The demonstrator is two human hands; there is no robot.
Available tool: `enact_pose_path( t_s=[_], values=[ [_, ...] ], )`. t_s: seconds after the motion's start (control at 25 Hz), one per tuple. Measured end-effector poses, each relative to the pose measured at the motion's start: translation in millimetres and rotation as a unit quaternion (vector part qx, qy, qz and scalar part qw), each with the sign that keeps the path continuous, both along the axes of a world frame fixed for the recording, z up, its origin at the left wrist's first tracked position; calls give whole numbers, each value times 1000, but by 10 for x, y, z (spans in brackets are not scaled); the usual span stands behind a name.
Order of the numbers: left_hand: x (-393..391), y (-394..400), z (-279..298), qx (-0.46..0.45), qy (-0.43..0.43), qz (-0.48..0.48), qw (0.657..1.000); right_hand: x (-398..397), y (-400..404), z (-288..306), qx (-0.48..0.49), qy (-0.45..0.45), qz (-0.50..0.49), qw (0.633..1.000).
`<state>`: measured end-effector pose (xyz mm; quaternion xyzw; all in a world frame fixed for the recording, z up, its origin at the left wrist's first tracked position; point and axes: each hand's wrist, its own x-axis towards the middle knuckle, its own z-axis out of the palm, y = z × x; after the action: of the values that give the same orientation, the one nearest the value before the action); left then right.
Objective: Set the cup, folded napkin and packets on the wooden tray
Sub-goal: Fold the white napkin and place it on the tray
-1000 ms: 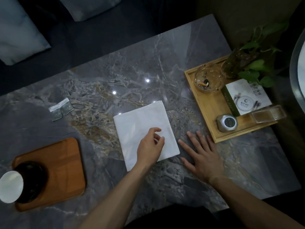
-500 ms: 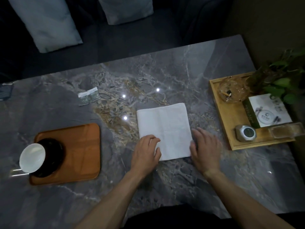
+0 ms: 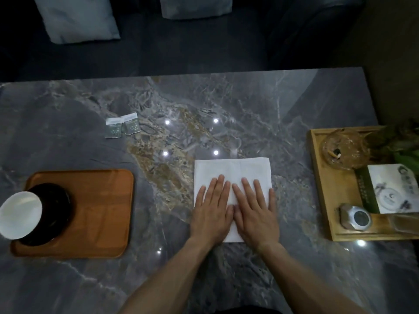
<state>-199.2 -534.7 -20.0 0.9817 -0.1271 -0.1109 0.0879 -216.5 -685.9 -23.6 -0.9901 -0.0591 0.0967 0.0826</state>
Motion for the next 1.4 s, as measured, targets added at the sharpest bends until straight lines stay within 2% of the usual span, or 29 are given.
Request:
enact_pose_path(
  t_s=[0.24, 0.36, 0.64, 0.8, 1.08, 1.24, 1.4],
  values=[
    [262, 435, -35, 20, 0, 39, 999, 5, 13, -7, 10, 5, -21, 1000],
    [357, 570, -39, 39, 7, 29, 999, 0, 23, -1, 7, 8, -24, 1000],
    [357, 544, 67, 54, 21, 33, 998, 2, 43, 48, -2, 14, -20, 1000],
    [152, 345, 143, 30, 6, 64, 997, 8, 89, 76, -1, 16, -16, 1000],
    [-239, 261, 19, 28, 14, 24, 999, -116, 41, 49, -20, 18, -16, 999],
    [-220, 512, 25, 44, 19, 39, 998, -97, 59, 67, -9, 24, -23, 999],
    [-182, 736, 76, 58, 28, 10, 998, -97, 47, 80, 0, 32, -24, 999]
  ],
)
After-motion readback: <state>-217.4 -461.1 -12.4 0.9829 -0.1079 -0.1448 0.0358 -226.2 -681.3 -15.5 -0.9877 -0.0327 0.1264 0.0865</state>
